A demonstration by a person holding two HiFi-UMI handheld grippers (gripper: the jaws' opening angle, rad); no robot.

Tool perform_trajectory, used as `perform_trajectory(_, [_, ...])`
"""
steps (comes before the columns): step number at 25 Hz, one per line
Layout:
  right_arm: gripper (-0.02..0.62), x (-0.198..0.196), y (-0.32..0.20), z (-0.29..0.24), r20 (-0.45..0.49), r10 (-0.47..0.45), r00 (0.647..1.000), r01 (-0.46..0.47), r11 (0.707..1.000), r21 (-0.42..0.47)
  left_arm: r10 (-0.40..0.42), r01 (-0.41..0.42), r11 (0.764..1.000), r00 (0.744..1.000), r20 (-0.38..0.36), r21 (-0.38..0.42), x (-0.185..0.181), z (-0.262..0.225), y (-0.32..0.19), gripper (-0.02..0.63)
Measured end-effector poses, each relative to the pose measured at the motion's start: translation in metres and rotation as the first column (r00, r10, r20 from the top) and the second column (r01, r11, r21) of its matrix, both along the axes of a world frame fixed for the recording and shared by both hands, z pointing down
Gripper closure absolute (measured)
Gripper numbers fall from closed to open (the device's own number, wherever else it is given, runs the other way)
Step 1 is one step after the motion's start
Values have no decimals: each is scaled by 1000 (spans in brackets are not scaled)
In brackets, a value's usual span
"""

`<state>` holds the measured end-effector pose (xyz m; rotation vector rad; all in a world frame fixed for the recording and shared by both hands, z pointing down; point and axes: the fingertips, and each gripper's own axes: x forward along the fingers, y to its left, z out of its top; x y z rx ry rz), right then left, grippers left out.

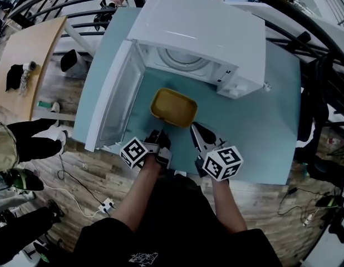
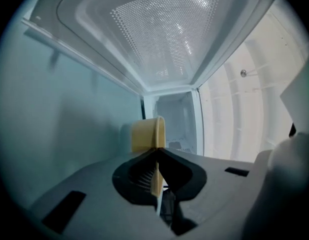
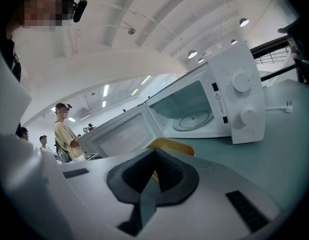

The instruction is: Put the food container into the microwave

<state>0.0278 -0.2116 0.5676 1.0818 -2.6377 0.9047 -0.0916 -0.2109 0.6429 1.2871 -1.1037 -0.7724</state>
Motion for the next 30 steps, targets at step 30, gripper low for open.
perform_trajectory(30, [589, -5, -87, -19, 0, 108, 994, -108, 994, 7, 90, -90, 995, 996, -7, 35, 3, -33, -124, 581])
